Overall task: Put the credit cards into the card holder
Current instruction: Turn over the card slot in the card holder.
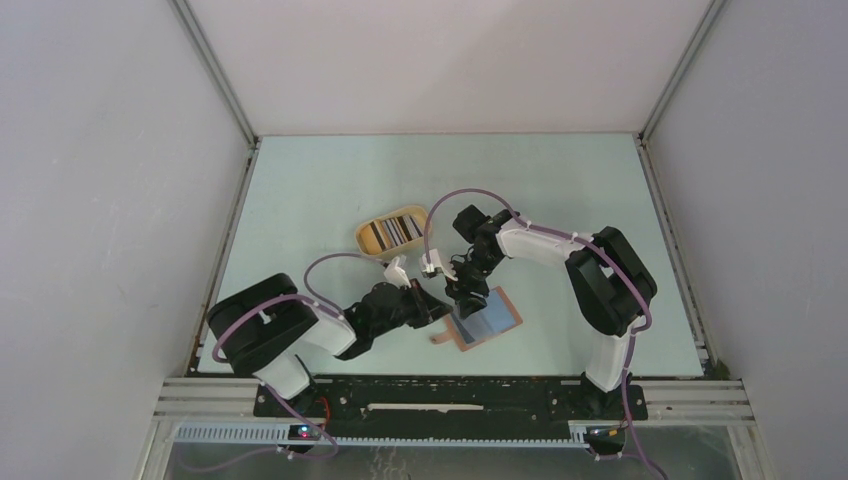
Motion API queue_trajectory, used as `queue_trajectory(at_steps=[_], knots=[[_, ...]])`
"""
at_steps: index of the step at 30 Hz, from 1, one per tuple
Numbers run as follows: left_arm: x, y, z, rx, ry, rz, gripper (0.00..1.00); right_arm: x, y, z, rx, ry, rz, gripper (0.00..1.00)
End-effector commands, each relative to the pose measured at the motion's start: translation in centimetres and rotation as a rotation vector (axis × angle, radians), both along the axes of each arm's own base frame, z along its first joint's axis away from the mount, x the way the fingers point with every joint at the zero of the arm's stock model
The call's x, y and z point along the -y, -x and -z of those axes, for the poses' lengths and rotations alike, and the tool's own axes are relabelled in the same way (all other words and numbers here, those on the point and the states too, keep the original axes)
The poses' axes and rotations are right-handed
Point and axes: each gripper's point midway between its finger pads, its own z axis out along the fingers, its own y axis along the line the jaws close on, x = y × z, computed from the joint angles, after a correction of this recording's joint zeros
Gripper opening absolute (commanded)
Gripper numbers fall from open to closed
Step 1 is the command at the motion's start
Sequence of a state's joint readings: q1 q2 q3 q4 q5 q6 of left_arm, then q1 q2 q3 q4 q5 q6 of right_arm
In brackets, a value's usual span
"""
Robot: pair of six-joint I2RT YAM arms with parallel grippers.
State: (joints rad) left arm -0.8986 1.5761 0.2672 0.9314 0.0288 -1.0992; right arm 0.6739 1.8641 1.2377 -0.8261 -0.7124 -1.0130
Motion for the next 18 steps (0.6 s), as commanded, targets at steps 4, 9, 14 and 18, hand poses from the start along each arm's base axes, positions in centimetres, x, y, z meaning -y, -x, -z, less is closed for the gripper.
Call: queue_trajectory(at_steps=[4, 9, 14, 18], knots=[[1.3, -0.6, -1.2, 0.024, 0.029, 0.01, 0.0, -0.8, -0.8, -2.4, 0.049, -0.06, -0.009, 0.54], [0.9, -0.6, -1.9, 0.045, 0.041, 0.003, 0.05, -0.7, -0.8, -2.4, 0.049, -0.059, -0.009, 0.54], [0.3, -0.3, -2.0, 0.052, 0.041, -0.006, 0.17, -0.7, -0.8, -2.5, 0.048, -0.058, -0.01, 0.54], [-0.3, -0.1, -1.3, 0.039, 0.016, -0.015, 0.2, -0.7, -0.7, -2.4, 0.047, -0.057, -0.01, 0.54]])
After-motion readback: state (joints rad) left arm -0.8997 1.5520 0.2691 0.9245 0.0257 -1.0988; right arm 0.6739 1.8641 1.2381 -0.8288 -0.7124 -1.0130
